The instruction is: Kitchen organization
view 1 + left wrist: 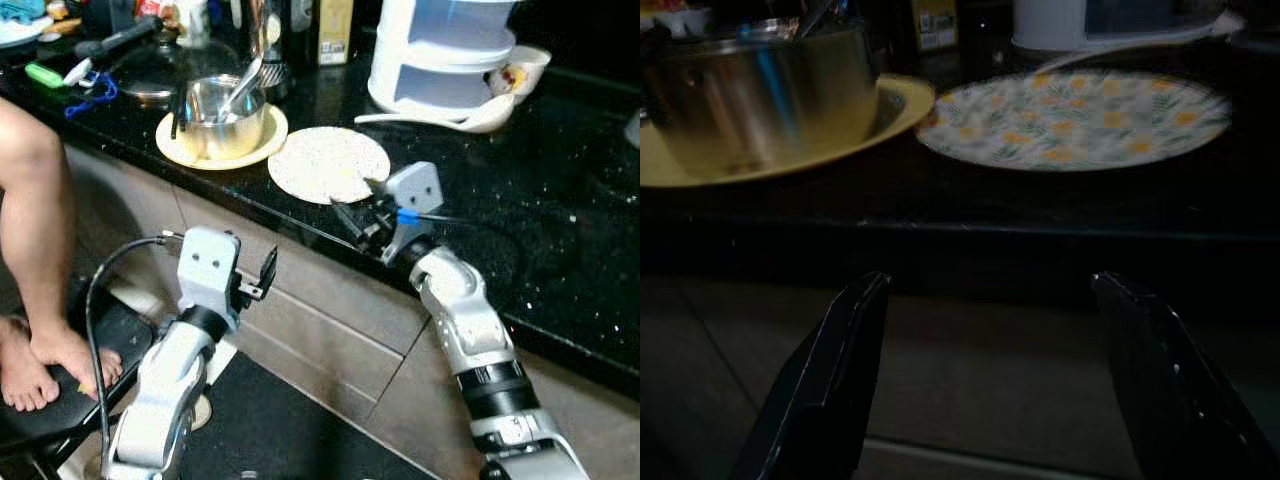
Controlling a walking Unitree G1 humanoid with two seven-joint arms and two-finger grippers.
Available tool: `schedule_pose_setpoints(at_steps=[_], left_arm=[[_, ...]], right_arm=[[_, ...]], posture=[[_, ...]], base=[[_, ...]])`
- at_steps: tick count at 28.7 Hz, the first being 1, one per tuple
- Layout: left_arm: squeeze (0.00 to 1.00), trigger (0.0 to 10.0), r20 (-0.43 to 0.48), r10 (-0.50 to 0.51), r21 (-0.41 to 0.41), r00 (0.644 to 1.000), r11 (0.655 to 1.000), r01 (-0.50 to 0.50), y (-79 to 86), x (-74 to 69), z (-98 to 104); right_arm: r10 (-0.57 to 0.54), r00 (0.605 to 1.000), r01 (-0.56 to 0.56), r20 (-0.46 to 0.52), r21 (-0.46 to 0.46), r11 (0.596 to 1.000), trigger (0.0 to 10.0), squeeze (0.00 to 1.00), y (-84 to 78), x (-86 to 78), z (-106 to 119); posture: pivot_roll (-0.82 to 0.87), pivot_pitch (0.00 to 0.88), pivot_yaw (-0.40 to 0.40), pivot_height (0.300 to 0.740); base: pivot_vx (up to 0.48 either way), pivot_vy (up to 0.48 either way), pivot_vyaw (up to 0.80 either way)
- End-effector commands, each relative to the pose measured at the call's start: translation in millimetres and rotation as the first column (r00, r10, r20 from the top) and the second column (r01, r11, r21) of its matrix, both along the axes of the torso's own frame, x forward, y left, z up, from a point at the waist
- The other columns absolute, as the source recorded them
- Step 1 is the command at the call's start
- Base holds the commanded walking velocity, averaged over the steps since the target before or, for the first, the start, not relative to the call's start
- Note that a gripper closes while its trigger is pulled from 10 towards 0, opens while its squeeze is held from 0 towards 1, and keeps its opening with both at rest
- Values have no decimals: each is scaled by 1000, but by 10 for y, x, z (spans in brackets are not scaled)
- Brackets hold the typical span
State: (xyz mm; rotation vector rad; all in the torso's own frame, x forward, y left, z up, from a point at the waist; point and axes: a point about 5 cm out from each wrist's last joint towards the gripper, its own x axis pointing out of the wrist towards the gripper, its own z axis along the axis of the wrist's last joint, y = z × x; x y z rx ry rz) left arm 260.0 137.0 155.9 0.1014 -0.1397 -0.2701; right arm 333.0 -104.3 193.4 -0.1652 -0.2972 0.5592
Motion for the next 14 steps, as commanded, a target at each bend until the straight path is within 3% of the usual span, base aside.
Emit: schedule_pose_setpoints(at_steps=[1, 8, 11, 14], left_arm=[[0, 10000, -16, 5, 14, 1000, 1000, -5, 19, -17, -23], [0, 10000, -15, 0, 8, 1000, 1000, 0, -9, -24, -14], [0, 10000, -13, -1, 5, 1000, 1000, 1, -17, -21, -4], [0, 10000, -6, -7, -8, 1000, 1000, 7, -32, -22, 20]], right_arm=[[34, 999, -32, 27, -47, 998, 10000, 0, 87, -39, -4], [109, 987, -105, 116, -42, 994, 10000, 0, 37, 4, 341], [127, 978, -119, 167, -58, 991, 10000, 0, 24, 14, 508], [158, 951, -113, 264, -178, 978, 10000, 0, 24, 13, 705]], posture=[[85, 67, -42, 740], [81, 62, -46, 740], [81, 62, -46, 740], [83, 66, -47, 740]], base=[[262, 0, 0], [255, 0, 0], [0, 0, 0], [0, 0, 0]])
